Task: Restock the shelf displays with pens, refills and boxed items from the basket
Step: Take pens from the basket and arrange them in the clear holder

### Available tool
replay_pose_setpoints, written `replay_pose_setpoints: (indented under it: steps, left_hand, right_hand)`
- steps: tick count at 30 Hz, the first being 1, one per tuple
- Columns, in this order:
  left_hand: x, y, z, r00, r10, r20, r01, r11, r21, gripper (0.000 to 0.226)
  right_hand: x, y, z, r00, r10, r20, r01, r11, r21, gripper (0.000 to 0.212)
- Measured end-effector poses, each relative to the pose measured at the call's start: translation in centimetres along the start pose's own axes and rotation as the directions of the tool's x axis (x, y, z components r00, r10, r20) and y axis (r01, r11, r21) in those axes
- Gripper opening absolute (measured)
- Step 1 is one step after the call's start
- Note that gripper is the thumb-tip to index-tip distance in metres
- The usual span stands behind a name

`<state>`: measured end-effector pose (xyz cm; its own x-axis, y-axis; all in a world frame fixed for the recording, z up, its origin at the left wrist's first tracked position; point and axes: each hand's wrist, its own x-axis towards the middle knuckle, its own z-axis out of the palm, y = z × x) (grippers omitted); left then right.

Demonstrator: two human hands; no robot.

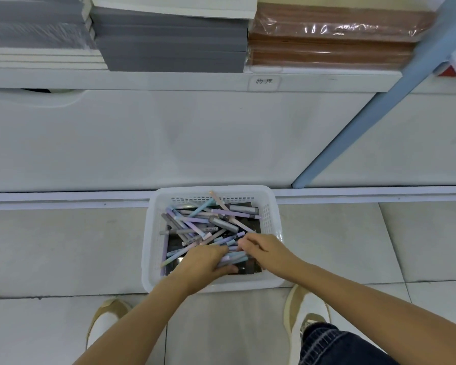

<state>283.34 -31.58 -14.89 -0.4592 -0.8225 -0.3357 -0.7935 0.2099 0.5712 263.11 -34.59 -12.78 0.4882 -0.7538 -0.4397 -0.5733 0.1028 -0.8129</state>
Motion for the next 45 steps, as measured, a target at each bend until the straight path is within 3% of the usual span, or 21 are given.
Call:
replay_pose_setpoints:
  steps: [2,5,9,15,20,26,32,36,41,43,45]
  left_hand:
    - [0.2,0.4,-0.6,0.999,-0.036,0.018,0.037,0.998,-0.048,0.028]
    - [0.2,0.8,-2.1,0.992,-0.124,0.027,0.127,0.970,-0.208,0.024]
    - [-0.5,1.5,-5.0,0.974,-0.225,0.006,0.183,0.778,-0.602,0.029]
    - [-2.0,4.2,-9.8,0.967,-0.250,-0.048,0.095,0.531,-0.842,0.031]
    - [-4.4,6.6,-12.8,0.951,-0.300,-0.080,0.088,0.506,-0.858,0.036]
    - [-7.8,9.2,-16.4,0.927,-0.309,-0.212,-0.007,0.550,-0.835,0.030]
    - [-11.0,10.6,-19.9,0.913,-0.321,-0.254,-0.037,0.552,-0.833,0.022]
    - [-12.9,10.9,-22.4,0.820,-0.445,-0.361,-0.134,0.465,-0.875,0.020]
    - [-14.2,12.4,-25.1,0.703,-0.545,-0.456,-0.389,0.242,-0.889,0.018]
    - [-14.5,13.5,-26.2,0.639,-0.562,-0.525,-0.464,0.263,-0.846,0.019]
    - [-14.8,14.4,-27.1,0.555,-0.570,-0.606,-0.491,0.364,-0.791,0.021]
  right_hand:
    - [0.8,-1.1,0.0,0.996,-0.009,-0.089,0.005,0.999,-0.044,0.021]
    - [1.8,-3.2,-0.7,0.994,-0.004,-0.113,0.001,1.000,-0.029,0.018]
    - [2.3,-6.1,-3.2,0.994,0.022,-0.103,0.025,0.901,0.433,0.021]
    - [2.4,-10.1,-4.8,0.995,-0.082,-0.051,0.096,0.774,0.626,0.014]
    - [1.4,-14.1,-5.4,0.985,-0.148,-0.088,0.172,0.817,0.550,0.014]
    - [-1.1,-18.8,-5.6,0.934,-0.203,-0.295,0.333,0.795,0.507,0.008]
    - [-3.4,-22.7,-6.1,0.912,-0.289,-0.292,0.400,0.784,0.474,0.003]
    - [-5.0,-24.9,-7.7,0.876,-0.299,-0.378,0.471,0.701,0.536,0.007]
    - [-7.1,-27.1,-9.0,0.860,-0.335,-0.386,0.510,0.601,0.615,0.010]
    - [-7.9,-27.8,-8.6,0.882,-0.362,-0.300,0.470,0.647,0.601,0.013]
    - [-8.7,-28.4,-8.1,0.910,-0.387,-0.147,0.403,0.746,0.530,0.020]
